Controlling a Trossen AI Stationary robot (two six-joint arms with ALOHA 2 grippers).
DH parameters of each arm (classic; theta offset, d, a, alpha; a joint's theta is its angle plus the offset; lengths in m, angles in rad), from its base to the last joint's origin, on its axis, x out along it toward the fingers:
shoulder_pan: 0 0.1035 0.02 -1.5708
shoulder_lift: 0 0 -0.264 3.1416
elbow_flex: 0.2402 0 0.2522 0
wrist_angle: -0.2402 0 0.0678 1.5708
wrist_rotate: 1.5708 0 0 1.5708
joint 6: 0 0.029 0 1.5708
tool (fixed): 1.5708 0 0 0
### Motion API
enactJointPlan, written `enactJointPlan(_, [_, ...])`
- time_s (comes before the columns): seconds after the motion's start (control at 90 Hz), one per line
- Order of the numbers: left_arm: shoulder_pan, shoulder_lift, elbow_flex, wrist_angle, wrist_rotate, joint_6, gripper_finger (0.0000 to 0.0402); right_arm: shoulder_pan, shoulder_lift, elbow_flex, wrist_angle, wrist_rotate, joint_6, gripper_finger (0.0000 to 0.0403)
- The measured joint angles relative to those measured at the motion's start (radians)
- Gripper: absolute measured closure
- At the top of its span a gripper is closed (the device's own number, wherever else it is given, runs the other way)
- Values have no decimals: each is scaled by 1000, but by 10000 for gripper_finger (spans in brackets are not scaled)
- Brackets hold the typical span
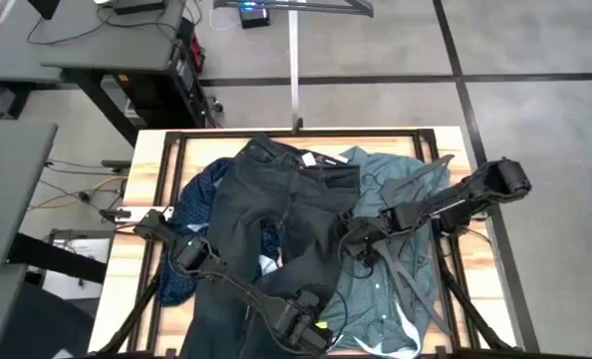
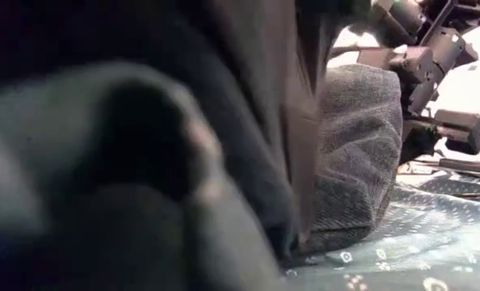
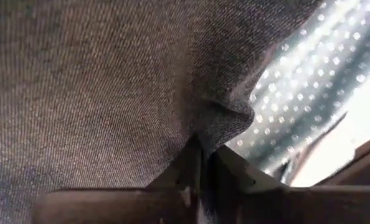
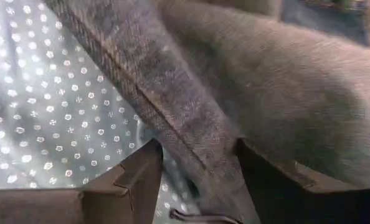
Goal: Hang clothes
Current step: Hang the black pants on the rack
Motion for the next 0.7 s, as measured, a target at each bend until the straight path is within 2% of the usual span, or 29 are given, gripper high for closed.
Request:
enactJointPlan(0.078, [-8, -6, 0, -1, 2, -18, 400, 1, 33, 0, 1, 17, 1, 240])
enactJointPlan(0.2, [-21, -32, 0, -1, 10, -44, 401, -2, 11, 17, -68, 9, -57, 315])
enactJointPlan(0.278, [-29, -69, 0, -7, 9, -55, 401, -2, -26, 52, -162, -14, -84, 321])
enactJointPlan(0.467, [-52, -189, 0, -33, -9, -99, 401, -39, -138, 220, -363, -51, -153, 374])
enactJointPlan(0.7, [-101, -310, 0, -126, -110, -248, 401, -141, -148, 383, -493, -127, -150, 393])
